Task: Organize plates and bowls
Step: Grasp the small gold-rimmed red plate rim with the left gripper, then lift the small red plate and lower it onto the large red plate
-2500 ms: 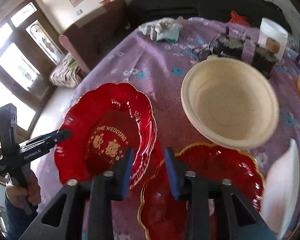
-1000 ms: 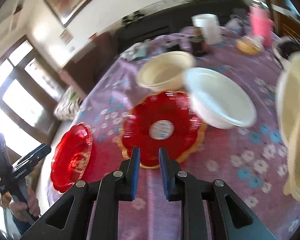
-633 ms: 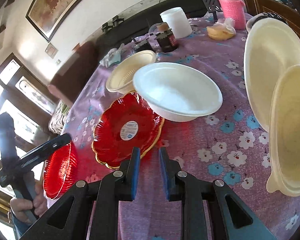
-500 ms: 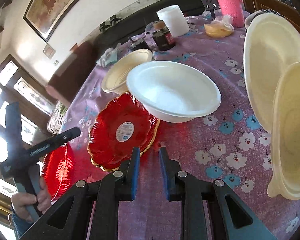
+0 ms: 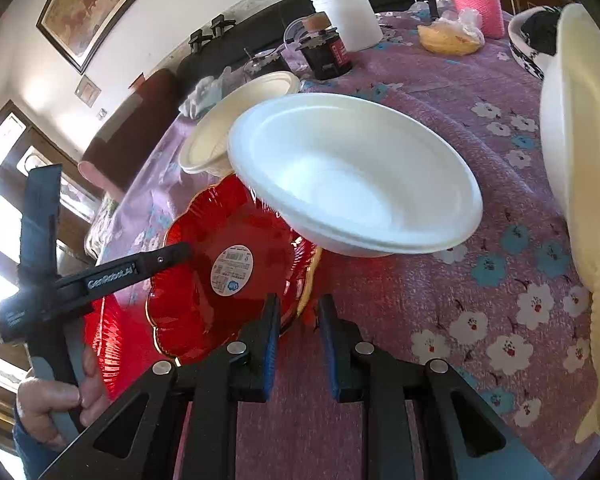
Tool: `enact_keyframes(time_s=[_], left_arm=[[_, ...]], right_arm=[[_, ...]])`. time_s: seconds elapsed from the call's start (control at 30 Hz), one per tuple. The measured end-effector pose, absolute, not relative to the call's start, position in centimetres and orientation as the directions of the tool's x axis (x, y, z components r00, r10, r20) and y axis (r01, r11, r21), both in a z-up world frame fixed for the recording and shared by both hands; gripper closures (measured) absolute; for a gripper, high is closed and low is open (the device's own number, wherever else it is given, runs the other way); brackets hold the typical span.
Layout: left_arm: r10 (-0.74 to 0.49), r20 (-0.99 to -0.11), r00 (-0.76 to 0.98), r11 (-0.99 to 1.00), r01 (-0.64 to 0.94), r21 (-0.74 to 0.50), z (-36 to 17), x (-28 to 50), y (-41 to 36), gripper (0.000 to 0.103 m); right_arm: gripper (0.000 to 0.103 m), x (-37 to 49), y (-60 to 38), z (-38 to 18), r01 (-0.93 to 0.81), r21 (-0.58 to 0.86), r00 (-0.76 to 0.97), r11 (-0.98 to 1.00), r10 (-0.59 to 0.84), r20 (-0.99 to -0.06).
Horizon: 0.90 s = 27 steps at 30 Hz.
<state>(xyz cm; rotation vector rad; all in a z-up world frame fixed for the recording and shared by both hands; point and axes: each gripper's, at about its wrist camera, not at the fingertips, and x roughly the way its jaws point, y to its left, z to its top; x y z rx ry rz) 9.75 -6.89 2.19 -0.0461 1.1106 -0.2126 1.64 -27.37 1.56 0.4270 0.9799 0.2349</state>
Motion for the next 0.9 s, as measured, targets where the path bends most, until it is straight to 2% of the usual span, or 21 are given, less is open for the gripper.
enact_keyframes(time_s=[0.3,0.9], left_arm=[[-0.211,-0.845,0.492,0.974,0.181,-0.137,4.0,5.2,-6.3,0.083],[-0.229,-0.756,0.614,0.973,0.131,-0.188,7.4,-0.8,-0.6,0.081]], right_arm=[[0.087,-0.3,-27.5,3.0,-0.035,0.440,0.569,0.898,0.379,-0.729],[0.086,-3.8,-23.5,5.9,-0.154,0.451,0.583,0.879,0.449,-0.677]])
